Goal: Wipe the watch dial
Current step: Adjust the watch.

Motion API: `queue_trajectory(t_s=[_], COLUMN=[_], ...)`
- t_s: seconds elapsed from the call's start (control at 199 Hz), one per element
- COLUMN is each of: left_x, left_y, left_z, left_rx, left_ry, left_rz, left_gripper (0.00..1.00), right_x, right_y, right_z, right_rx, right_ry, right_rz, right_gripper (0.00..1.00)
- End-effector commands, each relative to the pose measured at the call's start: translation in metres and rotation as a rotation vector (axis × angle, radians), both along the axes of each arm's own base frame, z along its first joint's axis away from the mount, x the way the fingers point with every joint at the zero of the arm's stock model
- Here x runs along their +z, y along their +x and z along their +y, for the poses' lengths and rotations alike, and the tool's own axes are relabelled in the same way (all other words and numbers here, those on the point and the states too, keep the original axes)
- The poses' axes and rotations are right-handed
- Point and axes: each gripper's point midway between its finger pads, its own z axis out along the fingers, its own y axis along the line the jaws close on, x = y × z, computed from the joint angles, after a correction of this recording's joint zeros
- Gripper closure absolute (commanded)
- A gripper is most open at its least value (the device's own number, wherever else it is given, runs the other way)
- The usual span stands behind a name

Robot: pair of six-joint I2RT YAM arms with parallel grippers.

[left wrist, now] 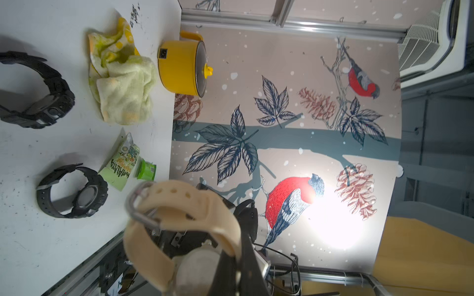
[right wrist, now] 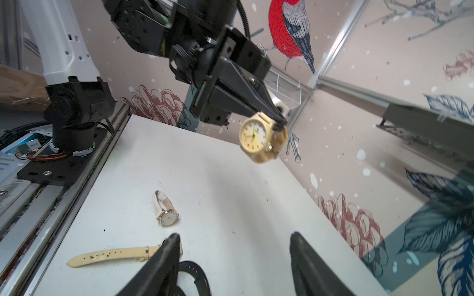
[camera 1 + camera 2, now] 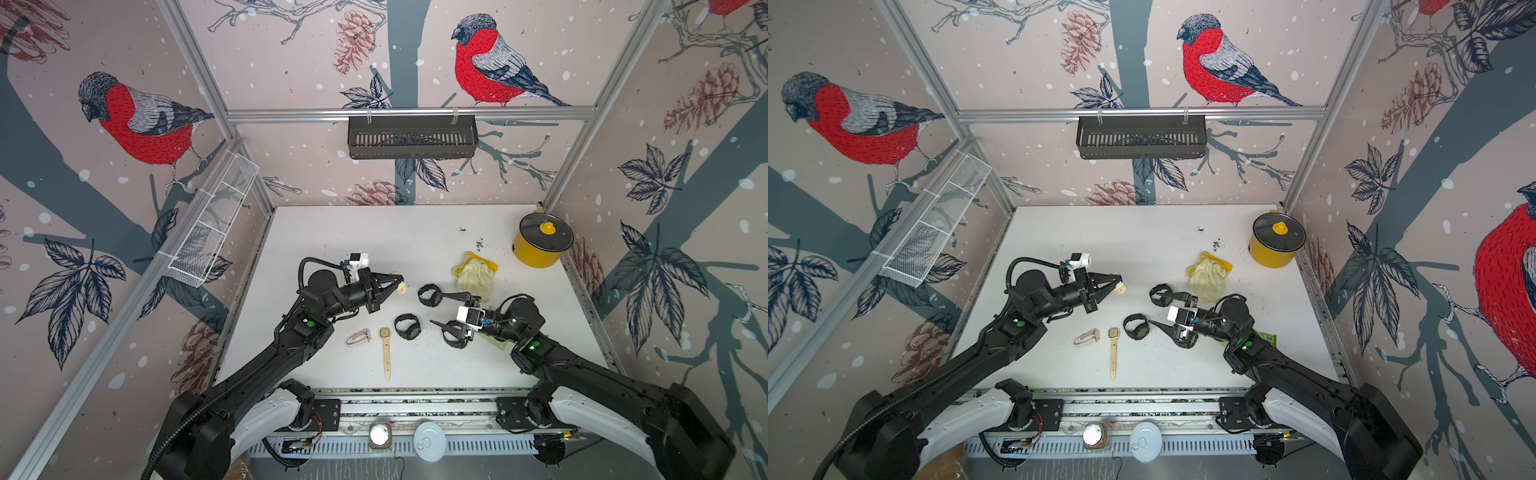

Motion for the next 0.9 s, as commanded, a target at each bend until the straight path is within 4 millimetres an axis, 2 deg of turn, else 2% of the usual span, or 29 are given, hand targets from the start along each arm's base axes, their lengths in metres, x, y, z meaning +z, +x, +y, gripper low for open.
queue_trajectory(t_s=[0.0, 0.065, 0.175, 0.396, 0.577, 0.587, 0.747, 0.897], left_x=[0.015, 0.02, 0.028, 0.035, 0.036, 0.035, 0.039, 0.041], left_y=[-0.009, -0.011, -0.014, -0.029, -0.038, -0.037, -0.039, -0.04], left_z=[-0.009, -0.011, -0.013, -0.025, -0.038, -0.038, -0.04, -0.04], left_rx=[-0.062, -0.074, -0.084, -0.153, -0.213, -0.214, -0.232, -0.228], left_ry=[-0.03, -0.042, -0.055, -0.047, -0.05, -0.05, -0.063, -0.061], left_rz=[-0.067, -0.074, -0.09, -0.14, -0.158, -0.158, -0.166, -0.179], left_gripper=[1.0, 1.0, 1.0, 1.0, 1.0, 1.0, 1.0, 1.0], right_x=[0.042, 0.044, 0.033, 0.03, 0.039, 0.034, 0.041, 0.034], right_y=[-0.009, 0.0, 0.011, -0.001, -0.011, -0.009, -0.014, -0.014], right_z=[0.002, 0.005, 0.014, 0.037, 0.044, 0.046, 0.046, 0.049], right_rx=[0.02, -0.002, -0.001, 0.139, 0.203, 0.207, 0.244, 0.259], right_ry=[0.127, 0.132, 0.095, 0.099, 0.116, 0.107, 0.13, 0.096], right_rz=[-0.211, -0.188, -0.145, -0.102, -0.118, -0.103, -0.095, -0.08], right_gripper=[0.32, 0.32, 0.33, 0.37, 0.4, 0.4, 0.51, 0.63])
